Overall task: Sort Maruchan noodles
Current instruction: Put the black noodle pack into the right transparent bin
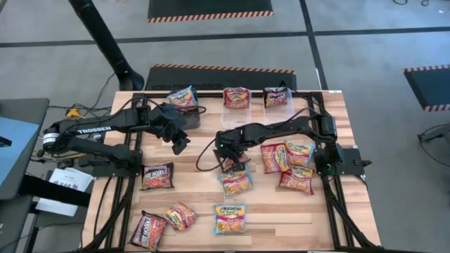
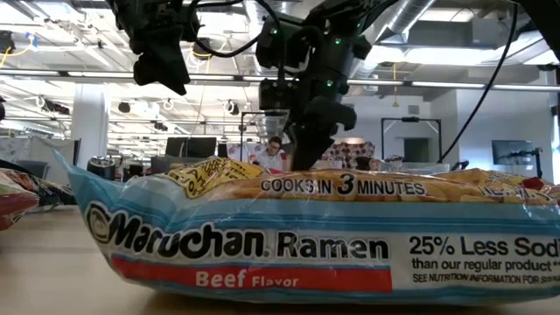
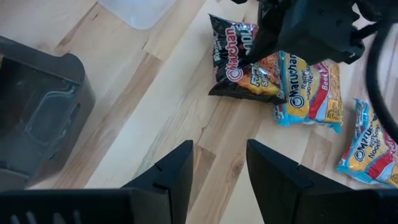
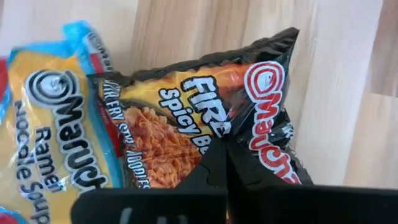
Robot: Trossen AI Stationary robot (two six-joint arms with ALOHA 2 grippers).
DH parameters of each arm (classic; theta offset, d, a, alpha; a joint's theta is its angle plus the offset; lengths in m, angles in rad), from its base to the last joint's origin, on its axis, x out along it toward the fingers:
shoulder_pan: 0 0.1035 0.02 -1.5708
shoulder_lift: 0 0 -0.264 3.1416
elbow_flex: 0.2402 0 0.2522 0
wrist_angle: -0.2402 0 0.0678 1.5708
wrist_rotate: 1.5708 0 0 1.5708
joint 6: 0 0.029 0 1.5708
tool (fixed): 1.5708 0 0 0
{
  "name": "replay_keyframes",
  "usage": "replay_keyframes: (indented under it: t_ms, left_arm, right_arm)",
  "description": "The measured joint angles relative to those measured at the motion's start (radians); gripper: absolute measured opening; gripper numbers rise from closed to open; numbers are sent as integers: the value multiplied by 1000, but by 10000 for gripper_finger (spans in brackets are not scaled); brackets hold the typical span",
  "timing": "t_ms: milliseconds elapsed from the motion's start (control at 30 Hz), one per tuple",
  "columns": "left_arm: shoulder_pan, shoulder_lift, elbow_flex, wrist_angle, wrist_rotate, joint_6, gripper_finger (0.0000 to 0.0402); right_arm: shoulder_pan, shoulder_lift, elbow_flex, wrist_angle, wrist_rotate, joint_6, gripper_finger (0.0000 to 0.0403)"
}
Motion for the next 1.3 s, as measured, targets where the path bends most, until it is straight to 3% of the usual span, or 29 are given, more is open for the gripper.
replay_keyframes:
  t_ms: [167, 633, 1033, 1300]
  left_arm:
    - [0, 0, 0, 0, 0, 1, 136]
    - [0, 0, 0, -9, 0, 0, 136]
    - [0, 0, 0, -8, 0, -15, 136]
    - [0, 0, 0, -8, 0, -18, 136]
  right_arm:
    - [18, -55, -4, -37, 6, 14, 3]
    - [51, -177, -1, -114, 297, 37, 3]
    - [18, -336, 0, -226, 474, 74, 3]
    - [-73, -517, -164, -216, 532, 105, 3]
